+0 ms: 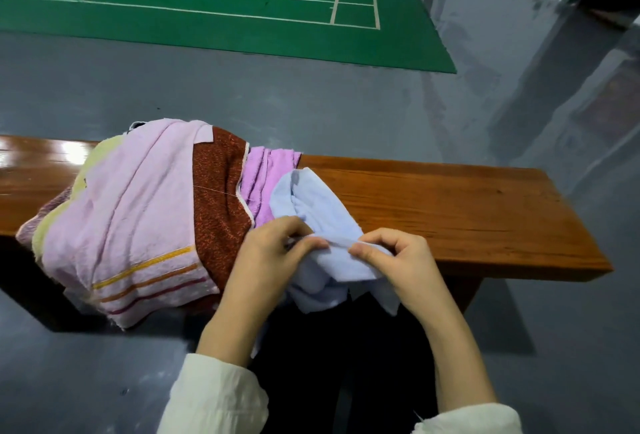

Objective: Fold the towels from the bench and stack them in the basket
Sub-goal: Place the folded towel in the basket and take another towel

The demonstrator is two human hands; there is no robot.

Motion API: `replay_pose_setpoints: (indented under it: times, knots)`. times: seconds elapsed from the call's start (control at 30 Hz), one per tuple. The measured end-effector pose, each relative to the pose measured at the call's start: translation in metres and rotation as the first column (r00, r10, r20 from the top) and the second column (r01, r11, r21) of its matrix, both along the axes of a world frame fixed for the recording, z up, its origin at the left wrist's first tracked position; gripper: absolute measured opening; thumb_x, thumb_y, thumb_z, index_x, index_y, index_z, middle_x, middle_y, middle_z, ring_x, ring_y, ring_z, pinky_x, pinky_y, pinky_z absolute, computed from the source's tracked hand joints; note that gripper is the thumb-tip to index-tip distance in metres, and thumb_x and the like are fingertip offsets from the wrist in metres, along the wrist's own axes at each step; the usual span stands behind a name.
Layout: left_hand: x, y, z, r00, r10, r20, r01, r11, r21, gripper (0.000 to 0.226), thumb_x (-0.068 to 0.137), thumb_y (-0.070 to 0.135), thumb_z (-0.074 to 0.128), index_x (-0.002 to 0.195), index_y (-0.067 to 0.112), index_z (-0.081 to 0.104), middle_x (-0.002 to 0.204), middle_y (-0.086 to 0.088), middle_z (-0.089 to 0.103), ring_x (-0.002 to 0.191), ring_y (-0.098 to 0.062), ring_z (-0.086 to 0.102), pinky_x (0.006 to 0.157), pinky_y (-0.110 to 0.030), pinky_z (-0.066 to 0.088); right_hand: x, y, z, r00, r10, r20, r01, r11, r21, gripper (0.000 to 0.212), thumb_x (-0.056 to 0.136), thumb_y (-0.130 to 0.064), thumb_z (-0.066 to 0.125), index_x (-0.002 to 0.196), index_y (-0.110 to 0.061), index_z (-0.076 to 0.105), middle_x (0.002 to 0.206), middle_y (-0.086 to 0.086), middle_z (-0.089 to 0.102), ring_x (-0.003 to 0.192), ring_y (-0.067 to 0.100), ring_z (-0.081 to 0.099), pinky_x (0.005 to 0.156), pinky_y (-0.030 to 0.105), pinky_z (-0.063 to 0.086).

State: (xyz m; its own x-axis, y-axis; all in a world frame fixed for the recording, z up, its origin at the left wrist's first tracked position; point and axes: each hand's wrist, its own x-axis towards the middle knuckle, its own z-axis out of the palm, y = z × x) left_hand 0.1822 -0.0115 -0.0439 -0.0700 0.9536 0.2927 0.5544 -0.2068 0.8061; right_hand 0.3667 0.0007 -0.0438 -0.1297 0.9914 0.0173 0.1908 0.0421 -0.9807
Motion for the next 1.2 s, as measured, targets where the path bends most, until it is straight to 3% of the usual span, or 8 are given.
replay_pose_setpoints:
  times: [0.3, 0.47, 0.67, 0.8, 0.93, 1.03, 1.1, 1.2]
  knots:
    - [-0.029, -0.001, -0.011, 0.929, 0.338, 0.154, -0.331, 0.941, -0.066, 0.015, 0.082, 0.021, 0.072, 0.070, 0.017, 0.064, 0.065, 0.007, 0.063, 0.059, -0.001, 0.050, 0.060, -0.013, 0.039, 0.025, 0.005, -0.011, 0.981, -0.161, 0.111, 0.161, 0.987, 0.008, 0.009, 0.080, -0.010, 0.073, 0.072, -0.014, 0.071, 0.078, 0.002, 0.068, 0.072, 0.005, 0.059, 0.069, 0.016, 0.043]
    - [-0.023, 0.000, -0.015, 0.891, 0.408, 0.199, -0.394, 0.913, -0.107, 0.019, 0.083, 0.025, 0.071, 0.070, 0.014, 0.063, 0.065, 0.002, 0.064, 0.060, -0.004, 0.049, 0.059, -0.013, 0.037, 0.019, -0.001, -0.012, 0.944, -0.318, -0.084, 0.322, 0.946, 0.029, 0.026, 0.083, -0.018, 0.070, 0.069, 0.002, 0.062, 0.068, 0.002, 0.058, 0.064, 0.003, 0.049, 0.060, 0.016, 0.040]
    - [-0.006, 0.001, -0.003, 0.857, 0.476, 0.198, -0.469, 0.879, -0.086, 0.028, 0.089, 0.014, 0.058, 0.107, 0.013, 0.037, 0.108, -0.007, 0.037, 0.085, -0.007, 0.034, 0.080, -0.013, 0.027, -0.007, -0.001, -0.013, 0.936, -0.268, -0.230, 0.262, 0.963, -0.058, 0.037, 0.089, -0.021, 0.064, 0.075, 0.012, 0.054, 0.069, 0.006, 0.047, 0.068, 0.014, 0.042, 0.061, 0.028, 0.035]
    - [0.008, -0.002, 0.010, 0.896, 0.270, 0.354, -0.272, 0.961, -0.044, 0.025, 0.075, 0.009, 0.039, 0.095, 0.022, 0.044, 0.095, 0.003, 0.050, 0.079, -0.002, 0.046, 0.077, -0.008, 0.034, -0.026, -0.001, -0.006, 0.917, -0.247, -0.312, 0.214, 0.968, -0.134, 0.037, 0.087, -0.025, 0.063, 0.075, 0.008, 0.054, 0.072, 0.007, 0.045, 0.069, 0.016, 0.040, 0.061, 0.029, 0.034]
    - [0.032, -0.003, 0.013, 0.799, 0.142, 0.584, -0.057, 0.985, -0.162, 0.023, 0.083, -0.004, 0.048, 0.077, 0.014, 0.062, 0.070, 0.004, 0.060, 0.058, -0.003, 0.047, 0.059, -0.014, 0.038, -0.036, -0.002, -0.006, 0.880, -0.257, -0.400, 0.190, 0.961, -0.199, 0.031, 0.083, -0.029, 0.067, 0.080, 0.001, 0.059, 0.077, 0.008, 0.047, 0.075, 0.018, 0.043, 0.067, 0.028, 0.038]
    - [0.045, -0.008, 0.010, 0.733, 0.102, 0.673, 0.055, 0.977, -0.207, 0.011, 0.080, 0.006, 0.059, 0.085, 0.013, 0.066, 0.067, 0.002, 0.062, 0.061, -0.010, 0.052, 0.057, -0.018, 0.043, -0.032, -0.001, -0.008, 0.831, -0.238, -0.503, 0.118, 0.959, -0.259, 0.035, 0.075, -0.031, 0.068, 0.087, 0.002, 0.067, 0.088, 0.015, 0.065, 0.083, 0.024, 0.057, 0.077, 0.032, 0.046]
    - [0.046, -0.009, 0.008, 0.743, 0.044, 0.668, 0.144, 0.964, -0.224, 0.025, 0.075, 0.013, 0.061, 0.100, 0.012, 0.066, 0.078, -0.004, 0.065, 0.070, -0.011, 0.057, 0.065, -0.018, 0.046, -0.027, -0.001, -0.008, 0.823, -0.189, -0.536, 0.050, 0.964, -0.262, 0.018, 0.085, -0.016, 0.060, 0.089, -0.003, 0.071, 0.095, 0.014, 0.072, 0.086, 0.021, 0.066, 0.076, 0.027, 0.054]
    - [0.045, -0.008, 0.007, 0.761, 0.020, 0.648, 0.203, 0.942, -0.268, 0.034, 0.080, 0.005, 0.056, 0.113, 0.011, 0.063, 0.086, -0.012, 0.064, 0.074, -0.019, 0.054, 0.070, -0.022, 0.045, -0.022, 0.000, -0.010, 0.821, -0.174, -0.543, 0.027, 0.963, -0.267, 0.023, 0.093, -0.007, 0.050, 0.088, -0.006, 0.073, 0.093, 0.011, 0.073, 0.085, 0.018, 0.068, 0.073, 0.021, 0.055]
